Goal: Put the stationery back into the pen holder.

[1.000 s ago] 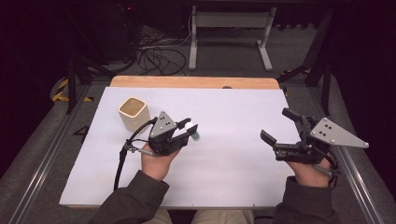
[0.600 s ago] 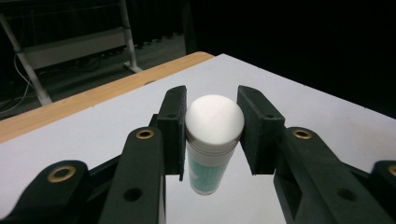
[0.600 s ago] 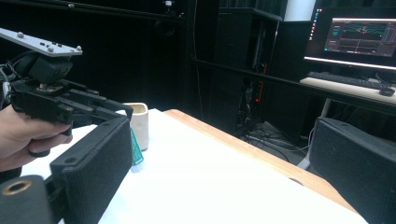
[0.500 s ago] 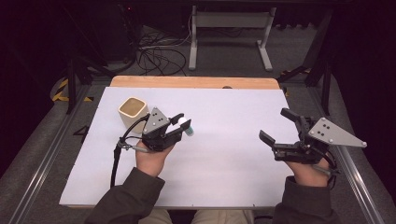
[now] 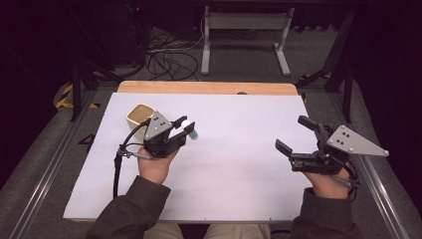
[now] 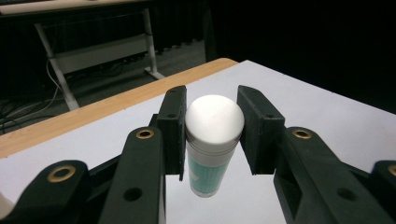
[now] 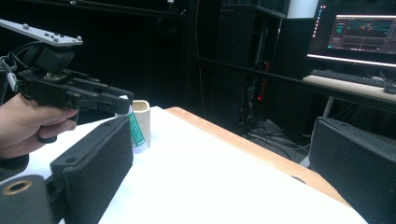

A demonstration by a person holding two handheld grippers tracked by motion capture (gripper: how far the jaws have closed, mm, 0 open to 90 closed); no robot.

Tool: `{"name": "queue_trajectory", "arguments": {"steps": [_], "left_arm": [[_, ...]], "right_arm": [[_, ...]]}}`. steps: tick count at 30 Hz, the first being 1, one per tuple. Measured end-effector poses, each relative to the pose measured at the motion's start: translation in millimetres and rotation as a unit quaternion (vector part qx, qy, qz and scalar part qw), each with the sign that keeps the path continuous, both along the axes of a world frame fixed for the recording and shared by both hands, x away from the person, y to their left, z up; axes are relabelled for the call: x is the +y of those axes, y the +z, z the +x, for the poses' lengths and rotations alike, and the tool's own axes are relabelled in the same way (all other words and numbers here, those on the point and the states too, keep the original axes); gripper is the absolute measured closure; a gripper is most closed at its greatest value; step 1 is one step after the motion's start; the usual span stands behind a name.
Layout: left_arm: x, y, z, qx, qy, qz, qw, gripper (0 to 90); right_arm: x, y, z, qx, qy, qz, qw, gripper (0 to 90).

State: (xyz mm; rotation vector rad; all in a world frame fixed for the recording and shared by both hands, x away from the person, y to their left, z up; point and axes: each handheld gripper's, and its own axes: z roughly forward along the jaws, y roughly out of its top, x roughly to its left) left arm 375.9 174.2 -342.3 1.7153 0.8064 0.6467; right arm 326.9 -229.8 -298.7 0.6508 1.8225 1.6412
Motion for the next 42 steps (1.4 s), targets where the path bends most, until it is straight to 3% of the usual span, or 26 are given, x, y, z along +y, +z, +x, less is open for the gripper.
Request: {"name": "queue_trajectory", "arguments": {"steps": [20, 42], "left_arm": [[31.2, 5.5, 6.4, -0.011, 0.042, -0.010, 0.9990, 65.0], [71.1, 6.1, 13.8, -0.017, 0.097, -0.023, 0.9949, 65.1]], "right_arm": [[0.8, -1.0, 1.0, 0.003, 0.001, -0.002, 1.0000, 7.0], [4.8, -5.0, 5.3, 0.010, 0.007, -0.003, 0.9999, 7.0]]}}
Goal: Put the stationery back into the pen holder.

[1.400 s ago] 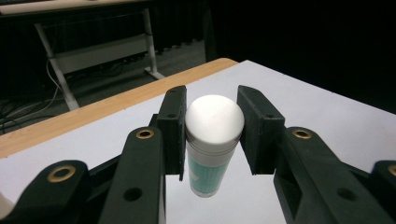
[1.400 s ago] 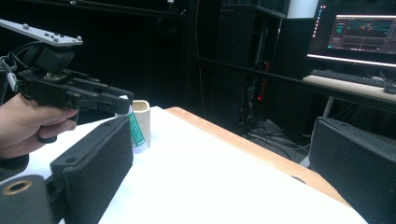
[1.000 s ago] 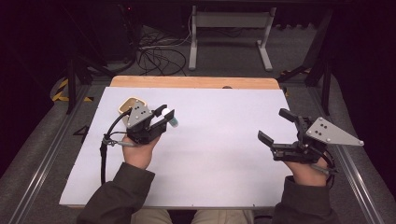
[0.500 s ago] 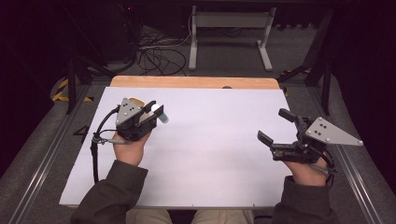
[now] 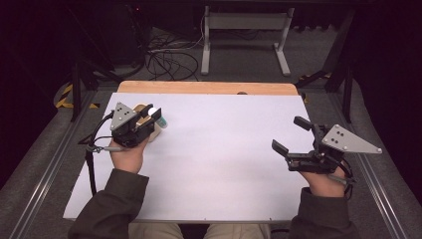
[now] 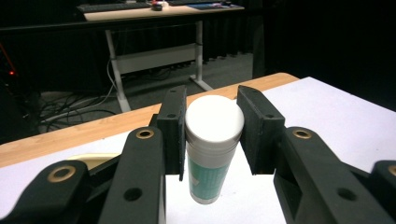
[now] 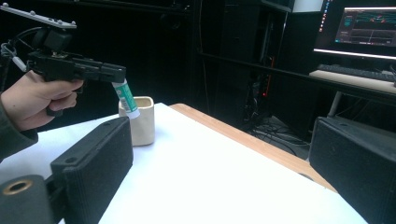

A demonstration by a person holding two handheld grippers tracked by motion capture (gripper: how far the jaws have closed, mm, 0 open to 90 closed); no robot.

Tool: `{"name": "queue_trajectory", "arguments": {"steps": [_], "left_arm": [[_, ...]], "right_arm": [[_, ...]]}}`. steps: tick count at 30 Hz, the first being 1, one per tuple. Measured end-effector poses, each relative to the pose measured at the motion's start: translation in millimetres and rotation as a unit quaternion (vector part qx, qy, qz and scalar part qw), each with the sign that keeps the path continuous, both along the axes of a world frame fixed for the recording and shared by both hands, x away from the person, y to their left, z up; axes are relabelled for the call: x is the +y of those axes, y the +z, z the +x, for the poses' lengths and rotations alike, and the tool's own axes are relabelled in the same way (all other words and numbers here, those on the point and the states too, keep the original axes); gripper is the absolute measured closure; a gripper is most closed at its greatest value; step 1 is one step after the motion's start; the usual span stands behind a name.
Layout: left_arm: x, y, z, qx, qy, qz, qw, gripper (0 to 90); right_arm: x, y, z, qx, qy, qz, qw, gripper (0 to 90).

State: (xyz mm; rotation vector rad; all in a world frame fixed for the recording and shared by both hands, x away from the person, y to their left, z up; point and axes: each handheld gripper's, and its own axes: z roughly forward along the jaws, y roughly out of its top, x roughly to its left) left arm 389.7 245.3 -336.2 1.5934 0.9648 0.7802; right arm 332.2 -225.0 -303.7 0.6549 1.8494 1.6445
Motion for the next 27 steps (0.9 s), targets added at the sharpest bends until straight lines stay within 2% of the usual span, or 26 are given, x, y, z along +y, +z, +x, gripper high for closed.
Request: {"name": "queue_trajectory", "arguments": {"steps": [13, 27], "left_arm": [[20.5, 1.3, 4.7, -0.002, 0.029, -0.013, 0.9995, 65.0], [36.7, 5.1, 9.9, -0.007, 0.049, -0.026, 0.9984, 65.0]], "right_arm": [[2.0, -1.2, 1.3, 0.003, 0.004, 0.000, 1.0000, 7.0], [2.2, -0.8, 0.8, 0.002, 0.003, -0.001, 1.0000, 7.0]]}}
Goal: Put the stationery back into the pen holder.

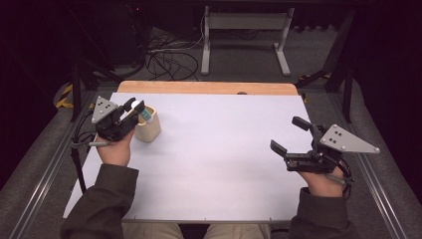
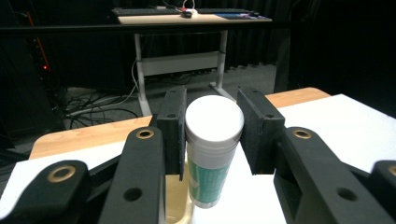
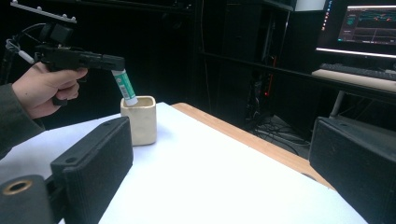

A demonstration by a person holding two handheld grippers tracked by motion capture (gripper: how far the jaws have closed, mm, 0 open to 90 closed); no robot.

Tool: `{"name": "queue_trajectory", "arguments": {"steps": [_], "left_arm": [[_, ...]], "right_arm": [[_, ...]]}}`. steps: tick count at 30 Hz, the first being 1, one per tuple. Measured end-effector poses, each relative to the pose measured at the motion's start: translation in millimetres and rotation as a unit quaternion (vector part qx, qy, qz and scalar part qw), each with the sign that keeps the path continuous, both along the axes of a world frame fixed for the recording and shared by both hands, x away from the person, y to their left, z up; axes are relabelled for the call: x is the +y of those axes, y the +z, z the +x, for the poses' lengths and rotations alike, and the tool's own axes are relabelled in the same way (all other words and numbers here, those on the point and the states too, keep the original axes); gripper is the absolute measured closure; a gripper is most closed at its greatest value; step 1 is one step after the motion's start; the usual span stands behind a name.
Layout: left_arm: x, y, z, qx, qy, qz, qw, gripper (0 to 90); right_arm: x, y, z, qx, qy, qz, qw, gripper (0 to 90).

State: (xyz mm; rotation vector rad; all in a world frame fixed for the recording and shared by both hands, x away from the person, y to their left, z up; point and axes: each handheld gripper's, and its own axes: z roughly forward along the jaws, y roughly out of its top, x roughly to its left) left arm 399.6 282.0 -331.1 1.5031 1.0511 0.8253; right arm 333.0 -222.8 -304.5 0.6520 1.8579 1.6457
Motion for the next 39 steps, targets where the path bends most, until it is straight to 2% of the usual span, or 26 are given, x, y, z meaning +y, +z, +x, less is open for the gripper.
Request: {"name": "queue_trajectory", "arguments": {"steps": [7, 16, 28, 39], "left_arm": [[5.3, 1.9, 4.2, -0.005, 0.011, -0.004, 0.9999, 65.0], [11.6, -1.4, 13.5, -0.002, 0.023, -0.010, 0.9997, 65.0], [12.9, -11.7, 24.1, 0.012, 0.040, 0.019, 0.9989, 65.0], [13.0, -27.3, 31.1, 0.033, 0.045, 0.024, 0.9982, 65.0]], "right_arm": [[0.8, -0.4, 0.3, 0.001, 0.000, 0.000, 1.0000, 7.0], [1.5, -0.7, 0.5, 0.000, -0.001, 0.000, 1.0000, 7.1], [0.7, -0.4, 0.0, -0.001, -0.001, 0.000, 1.0000, 7.1], [0.1, -0.4, -0.5, 0.000, -0.002, 0.002, 1.0000, 7.1]]}}
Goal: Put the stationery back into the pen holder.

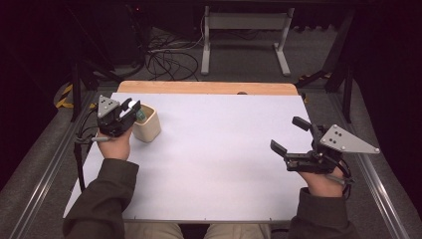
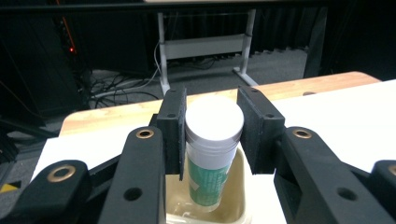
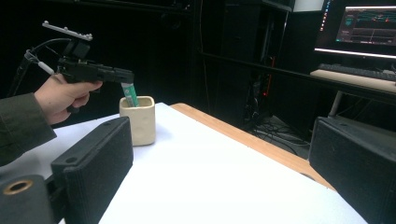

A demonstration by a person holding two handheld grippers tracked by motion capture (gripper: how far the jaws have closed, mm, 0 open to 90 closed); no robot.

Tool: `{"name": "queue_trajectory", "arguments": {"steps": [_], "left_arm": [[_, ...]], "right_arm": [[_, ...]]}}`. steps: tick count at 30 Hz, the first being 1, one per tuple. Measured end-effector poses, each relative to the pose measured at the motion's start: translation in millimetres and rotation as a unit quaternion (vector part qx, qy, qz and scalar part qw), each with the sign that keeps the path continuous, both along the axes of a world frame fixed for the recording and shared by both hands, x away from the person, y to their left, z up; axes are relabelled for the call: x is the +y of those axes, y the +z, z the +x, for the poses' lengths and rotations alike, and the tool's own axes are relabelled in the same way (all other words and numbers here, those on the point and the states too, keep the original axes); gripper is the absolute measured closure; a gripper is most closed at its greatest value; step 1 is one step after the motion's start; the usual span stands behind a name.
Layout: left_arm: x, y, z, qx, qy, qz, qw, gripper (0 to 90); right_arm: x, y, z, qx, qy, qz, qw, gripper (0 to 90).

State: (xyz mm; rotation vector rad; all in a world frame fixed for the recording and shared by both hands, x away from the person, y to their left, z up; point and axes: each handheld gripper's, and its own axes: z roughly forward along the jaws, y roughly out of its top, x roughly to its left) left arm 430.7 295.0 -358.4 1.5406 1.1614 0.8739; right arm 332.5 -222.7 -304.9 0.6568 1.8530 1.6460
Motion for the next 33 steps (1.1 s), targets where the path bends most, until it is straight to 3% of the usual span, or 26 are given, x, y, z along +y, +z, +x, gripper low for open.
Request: {"name": "queue_trajectory", "arguments": {"steps": [14, 33], "left_arm": [[-5.4, -14.1, 2.5, 0.017, -0.004, 0.011, 0.9998, 65.0], [-4.2, -24.5, 6.9, 0.036, -0.002, 0.008, 0.9993, 64.9]], "right_arm": [[0.2, 0.0, -0.1, -0.002, 0.000, -0.002, 1.0000, 7.2], [1.4, -1.0, 0.8, 0.002, 0.000, 0.001, 1.0000, 7.2]]}}
